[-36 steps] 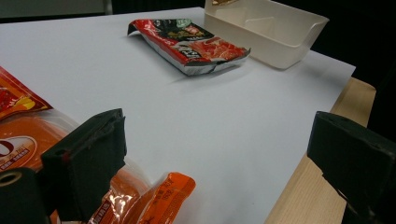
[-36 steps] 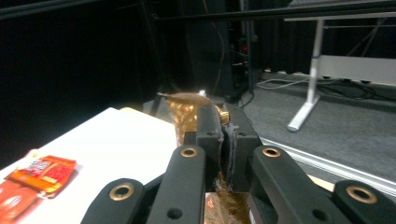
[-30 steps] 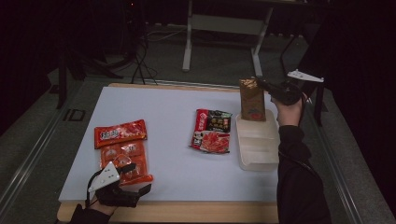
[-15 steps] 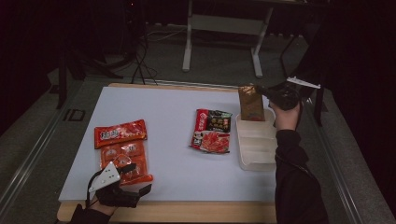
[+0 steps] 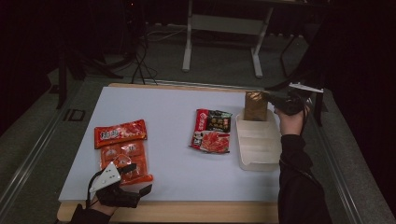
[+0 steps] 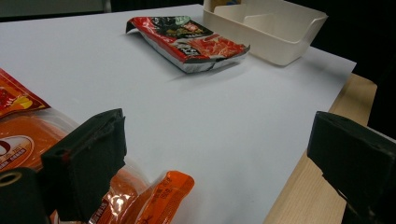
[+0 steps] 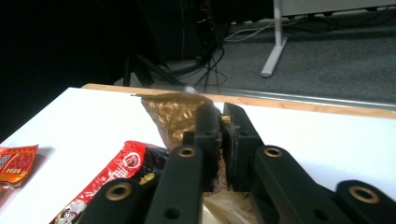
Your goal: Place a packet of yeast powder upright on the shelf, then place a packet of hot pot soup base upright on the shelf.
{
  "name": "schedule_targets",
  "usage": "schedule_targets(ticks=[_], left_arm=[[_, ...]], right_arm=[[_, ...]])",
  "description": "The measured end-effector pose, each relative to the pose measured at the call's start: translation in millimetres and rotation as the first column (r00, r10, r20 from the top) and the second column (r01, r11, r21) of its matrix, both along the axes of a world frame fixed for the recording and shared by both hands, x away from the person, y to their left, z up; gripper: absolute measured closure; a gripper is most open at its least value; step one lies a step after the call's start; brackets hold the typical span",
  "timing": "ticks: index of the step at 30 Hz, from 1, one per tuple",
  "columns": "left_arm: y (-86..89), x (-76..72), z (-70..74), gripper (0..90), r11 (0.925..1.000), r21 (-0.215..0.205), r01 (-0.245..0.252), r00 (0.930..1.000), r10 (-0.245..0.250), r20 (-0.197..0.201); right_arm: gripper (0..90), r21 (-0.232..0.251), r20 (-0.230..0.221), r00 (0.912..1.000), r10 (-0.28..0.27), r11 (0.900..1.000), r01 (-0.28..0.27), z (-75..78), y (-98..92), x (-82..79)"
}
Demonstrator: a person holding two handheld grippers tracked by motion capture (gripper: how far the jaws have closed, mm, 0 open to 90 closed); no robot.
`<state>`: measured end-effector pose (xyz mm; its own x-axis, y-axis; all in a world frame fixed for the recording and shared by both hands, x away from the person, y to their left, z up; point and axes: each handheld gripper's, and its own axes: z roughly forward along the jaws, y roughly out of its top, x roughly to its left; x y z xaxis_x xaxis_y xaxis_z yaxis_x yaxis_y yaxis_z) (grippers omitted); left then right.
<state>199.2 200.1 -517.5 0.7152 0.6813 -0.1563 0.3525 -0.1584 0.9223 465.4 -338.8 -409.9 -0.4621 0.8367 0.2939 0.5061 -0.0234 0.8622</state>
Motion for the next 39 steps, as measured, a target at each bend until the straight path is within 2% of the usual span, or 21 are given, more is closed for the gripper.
schedule_targets(ticks=[4, 6, 8, 9, 10, 18, 19, 20, 21, 22, 25, 26, 30, 31, 34, 35, 36, 38, 39], left_arm=[[-0.4, 0.1, -0.1, 5.1, 1.0000, 0.002, -0.001, 1.0000, 0.001, 0.002], [-0.5, 0.3, -0.1, 5.2, 1.0000, 0.003, -0.001, 1.0000, 0.001, 0.001], [-0.7, 0.8, -0.5, 5.1, 1.0000, 0.005, 0.000, 1.0000, 0.000, -0.001], [-0.7, 0.8, -0.5, 5.2, 1.0000, 0.005, 0.000, 1.0000, 0.000, -0.001], [-1.1, 1.0, -0.9, 5.1, 1.0000, 0.005, 0.001, 1.0000, -0.001, -0.005], [-1.9, 0.5, -0.9, 5.1, 1.0000, 0.009, 0.003, 1.0000, -0.003, -0.003], [-1.8, 0.6, -0.9, 5.1, 1.0000, 0.008, 0.003, 1.0000, -0.003, -0.003], [-1.7, 0.7, -0.9, 5.2, 1.0000, 0.007, 0.002, 1.0000, -0.002, -0.002], [-1.7, 0.7, -0.9, 5.2, 1.0000, 0.007, 0.002, 1.0000, -0.002, -0.002], [-1.8, 0.7, -0.9, 5.2, 1.0000, 0.005, 0.004, 1.0000, -0.004, 0.000], [-2.1, 0.5, -0.8, 5.1, 0.9999, 0.010, 0.006, 1.0000, -0.006, 0.001], [-2.2, 0.3, -0.8, 5.2, 0.9999, 0.011, 0.007, 1.0000, -0.007, 0.001], [-2.3, 0.6, -1.1, 5.2, 0.9999, 0.012, 0.006, 1.0000, -0.006, -0.001], [-2.7, 0.6, -1.2, 5.2, 0.9999, 0.014, 0.004, 1.0000, -0.004, 0.006], [-3.1, 0.3, -1.1, 5.2, 0.9998, 0.018, 0.005, 1.0000, -0.005, 0.009], [-3.2, -0.1, -0.5, 5.2, 0.9999, 0.011, 0.005, 0.9999, -0.006, 0.015], [-3.2, -0.1, -0.5, 5.2, 0.9999, 0.011, 0.005, 0.9999, -0.006, 0.015], [-2.9, 0.0, 0.7, 5.2, 1.0000, -0.007, 0.003, 0.9998, -0.003, 0.020], [-2.9, 0.0, 0.7, 5.2, 1.0000, -0.007, 0.003, 0.9998, -0.003, 0.020]], right_arm=[[76.5, 0.011, -0.003, 1.0000, -0.002, 1.000, 0.002, 1.8, -5.2, -2.8], [68.1, -0.010, 0.010, 0.9999, -0.002, 1.000, 0.002, 6.0, -6.1, -6.5], [58.6, -0.004, 0.016, 0.9999, 0.003, 1.000, -0.003, 12.4, -5.8, -11.3], [58.6, -0.004, 0.016, 0.9999, 0.003, 1.000, -0.003, 12.4, -5.8, -11.3], [53.1, -0.001, 0.013, 0.9999, -0.006, 1.000, 0.006, 19.5, -3.7, -16.9], [30.8, -0.020, 0.088, 0.9961, 0.007, 1.000, -0.005, 41.5, 5.2, -39.9], [30.8, -0.020, 0.088, 0.9961, 0.007, 1.000, -0.005, 41.5, 5.2, -39.9], [24.0, -0.038, 0.108, 0.9941, 0.008, 0.999, -0.004, 44.0, 8.2, -45.2], [24.0, -0.038, 0.108, 0.9941, 0.008, 0.999, -0.004, 44.0, 8.2, -45.2], [17.1, -0.042, 0.117, 0.9930, 0.011, 0.999, -0.007, 45.7, 10.8, -49.8], [15.0, -0.047, 0.125, 0.9919, 0.021, 0.999, -0.015, 46.7, 12.3, -54.1], [13.5, -0.016, 0.127, 0.9913, 0.036, 0.999, -0.034, 46.1, 13.3, -58.3], [13.1, -0.013, 0.125, 0.9907, 0.054, 0.999, -0.052, 44.6, 17.8, -65.1], [13.5, -0.007, 0.120, 0.9892, 0.083, 0.997, -0.083, 43.8, 21.7, -70.2], [13.8, -0.005, 0.128, 0.9875, 0.092, 0.996, -0.092, 42.9, 25.2, -75.8], [13.9, 0.019, 0.143, 0.9823, 0.121, 0.992, -0.125, 41.8, 28.3, -82.7], [13.9, 0.019, 0.143, 0.9823, 0.121, 0.992, -0.125, 41.8, 28.3, -82.7], [13.9, 0.011, 0.155, 0.9734, 0.169, 0.985, -0.173, 41.0, 34.8, -95.9], [13.9, 0.011, 0.155, 0.9734, 0.169, 0.985, -0.173, 41.0, 34.8, -95.9]])
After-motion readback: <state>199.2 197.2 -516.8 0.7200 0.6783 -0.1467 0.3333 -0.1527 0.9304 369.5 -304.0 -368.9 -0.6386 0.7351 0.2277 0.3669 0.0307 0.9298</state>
